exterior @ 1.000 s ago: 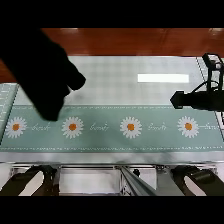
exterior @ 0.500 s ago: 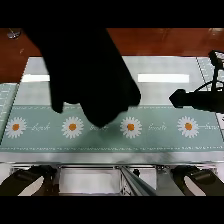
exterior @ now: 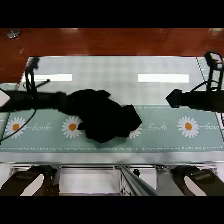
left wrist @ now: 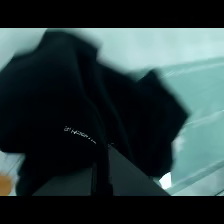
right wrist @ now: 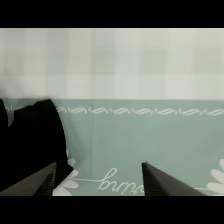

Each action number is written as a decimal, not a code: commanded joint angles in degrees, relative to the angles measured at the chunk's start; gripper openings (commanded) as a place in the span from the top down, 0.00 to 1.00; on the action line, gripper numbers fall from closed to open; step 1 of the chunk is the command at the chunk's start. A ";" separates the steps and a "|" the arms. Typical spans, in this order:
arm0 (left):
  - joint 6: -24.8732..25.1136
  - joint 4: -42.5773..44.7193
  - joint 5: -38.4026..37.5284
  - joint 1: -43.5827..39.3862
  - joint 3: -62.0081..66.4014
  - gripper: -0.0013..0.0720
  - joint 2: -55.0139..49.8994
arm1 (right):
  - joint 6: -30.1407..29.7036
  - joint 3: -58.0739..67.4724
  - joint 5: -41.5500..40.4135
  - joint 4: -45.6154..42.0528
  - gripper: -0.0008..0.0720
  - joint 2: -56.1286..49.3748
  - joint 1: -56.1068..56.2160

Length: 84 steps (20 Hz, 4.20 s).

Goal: Fold the shirts.

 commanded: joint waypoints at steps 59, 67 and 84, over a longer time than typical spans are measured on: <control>8.28 -19.08 -3.06 14.75 45.86 0.95 -3.23 | -13.77 53.92 2.51 13.40 0.96 -16.20 -3.72; 2.78 -9.68 -23.41 14.82 69.59 0.95 0.79 | -17.16 61.99 7.87 12.39 0.96 2.84 -3.78; 7.15 -9.22 -8.17 0.15 13.07 0.95 -1.97 | -12.28 28.87 11.67 -2.62 0.96 -1.84 -3.82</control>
